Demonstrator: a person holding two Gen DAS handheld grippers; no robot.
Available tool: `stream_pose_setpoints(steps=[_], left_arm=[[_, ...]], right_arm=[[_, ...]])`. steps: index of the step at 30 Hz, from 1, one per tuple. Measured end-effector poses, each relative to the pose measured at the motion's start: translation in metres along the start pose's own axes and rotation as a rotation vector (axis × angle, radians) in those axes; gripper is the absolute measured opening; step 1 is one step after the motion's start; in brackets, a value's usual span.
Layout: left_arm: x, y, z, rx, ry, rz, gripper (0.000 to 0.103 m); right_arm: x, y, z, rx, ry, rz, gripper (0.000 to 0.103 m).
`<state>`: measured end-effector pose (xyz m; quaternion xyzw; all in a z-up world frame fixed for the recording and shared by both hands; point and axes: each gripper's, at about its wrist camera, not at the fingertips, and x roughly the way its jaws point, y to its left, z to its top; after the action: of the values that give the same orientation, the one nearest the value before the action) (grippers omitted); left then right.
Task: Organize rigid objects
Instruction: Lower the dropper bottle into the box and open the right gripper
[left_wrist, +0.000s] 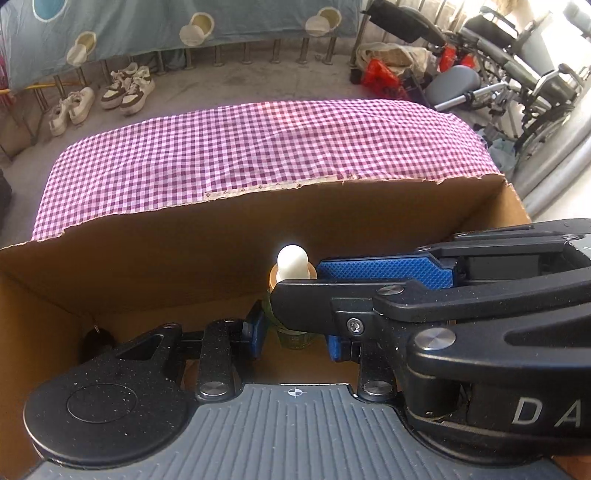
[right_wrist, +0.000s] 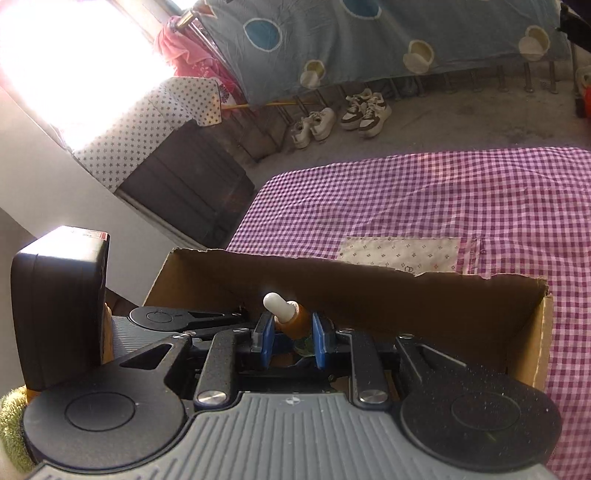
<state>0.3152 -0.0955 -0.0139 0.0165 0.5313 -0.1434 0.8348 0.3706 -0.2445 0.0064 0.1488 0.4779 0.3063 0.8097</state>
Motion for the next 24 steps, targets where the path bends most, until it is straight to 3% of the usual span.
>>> stream_pose_setpoints(steps=[6,10,11,12,14,19,24], left_arm=[[0.000,-0.001,0.001,-0.014,0.007,0.007,0.036],[-0.009,-0.004,0.003,-0.024,-0.002,0.004,0.059],[-0.013,-0.006,0.003,-0.016,-0.014,0.004,0.063],[-0.018,-0.008,0.001,-0.009,-0.025,0.007,0.065],[-0.028,-0.012,-0.002,0.002,-0.047,0.020,0.075],[-0.055,-0.020,-0.007,0.010,-0.086,0.012,0.079],[-0.092,-0.026,-0.021,0.036,-0.152,-0.007,0.085]], right_arm=[[0.006,-0.008,0.001,0.040,0.016,0.004,0.027],[-0.001,-0.005,0.001,0.048,0.006,-0.001,0.029],[-0.006,-0.004,0.000,0.047,-0.004,-0.001,0.035],[-0.014,0.000,-0.002,0.042,-0.025,-0.003,0.047],[-0.033,0.007,-0.007,0.026,-0.078,-0.015,0.057],[-0.084,0.023,-0.028,0.006,-0.203,-0.026,0.057],[-0.149,0.041,-0.073,0.013,-0.354,-0.054,0.057]])
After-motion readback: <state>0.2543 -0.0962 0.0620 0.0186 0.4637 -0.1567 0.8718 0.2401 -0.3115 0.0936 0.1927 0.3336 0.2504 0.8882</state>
